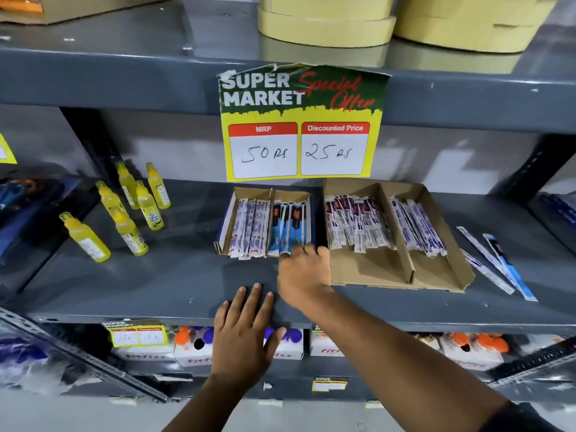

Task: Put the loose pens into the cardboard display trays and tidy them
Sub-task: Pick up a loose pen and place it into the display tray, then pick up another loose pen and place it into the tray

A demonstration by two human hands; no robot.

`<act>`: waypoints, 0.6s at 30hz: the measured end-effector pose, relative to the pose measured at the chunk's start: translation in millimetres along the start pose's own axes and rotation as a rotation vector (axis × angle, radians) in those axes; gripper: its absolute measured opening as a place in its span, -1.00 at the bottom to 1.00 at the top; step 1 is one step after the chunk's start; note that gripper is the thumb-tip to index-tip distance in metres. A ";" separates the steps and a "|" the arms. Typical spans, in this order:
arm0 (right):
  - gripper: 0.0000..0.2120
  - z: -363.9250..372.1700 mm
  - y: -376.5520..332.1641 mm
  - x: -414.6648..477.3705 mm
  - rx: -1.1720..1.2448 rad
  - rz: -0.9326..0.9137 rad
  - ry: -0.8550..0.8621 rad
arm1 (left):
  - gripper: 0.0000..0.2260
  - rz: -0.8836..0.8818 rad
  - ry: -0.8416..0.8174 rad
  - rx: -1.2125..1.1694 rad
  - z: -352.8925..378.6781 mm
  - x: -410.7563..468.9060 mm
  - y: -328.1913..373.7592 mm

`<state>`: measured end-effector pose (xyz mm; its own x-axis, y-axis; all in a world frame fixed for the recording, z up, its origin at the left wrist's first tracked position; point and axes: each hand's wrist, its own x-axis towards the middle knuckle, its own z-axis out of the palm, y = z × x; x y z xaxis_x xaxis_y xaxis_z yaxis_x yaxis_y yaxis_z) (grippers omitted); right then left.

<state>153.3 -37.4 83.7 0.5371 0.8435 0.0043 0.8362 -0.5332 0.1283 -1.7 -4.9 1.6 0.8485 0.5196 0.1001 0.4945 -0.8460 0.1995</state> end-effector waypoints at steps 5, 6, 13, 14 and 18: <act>-0.73 -11.4 16.5 -19.2 0.173 -0.018 0.104 | -0.46 0.012 0.073 0.018 6.3 1.2 -3.9; -0.75 -16.0 26.7 -23.8 0.225 -0.005 0.194 | -0.45 0.012 0.090 0.024 8.4 1.4 -4.8; -0.77 -28.7 221.9 -66.3 0.414 0.554 0.414 | -0.39 0.005 0.145 0.051 5.9 6.3 3.3; -0.78 -20.7 252.7 -74.5 0.438 0.693 0.330 | -0.40 0.004 0.160 0.052 6.8 6.2 4.1; -0.74 20.6 323.0 -105.5 0.398 0.958 0.028 | -0.40 0.007 0.207 0.064 7.8 5.7 4.3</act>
<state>369.0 -299.9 104.3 0.9976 0.0534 -0.0448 0.0389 -0.9599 -0.2777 6.7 -6.6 -4.6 0.7984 0.5220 0.3002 0.5055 -0.8519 0.1369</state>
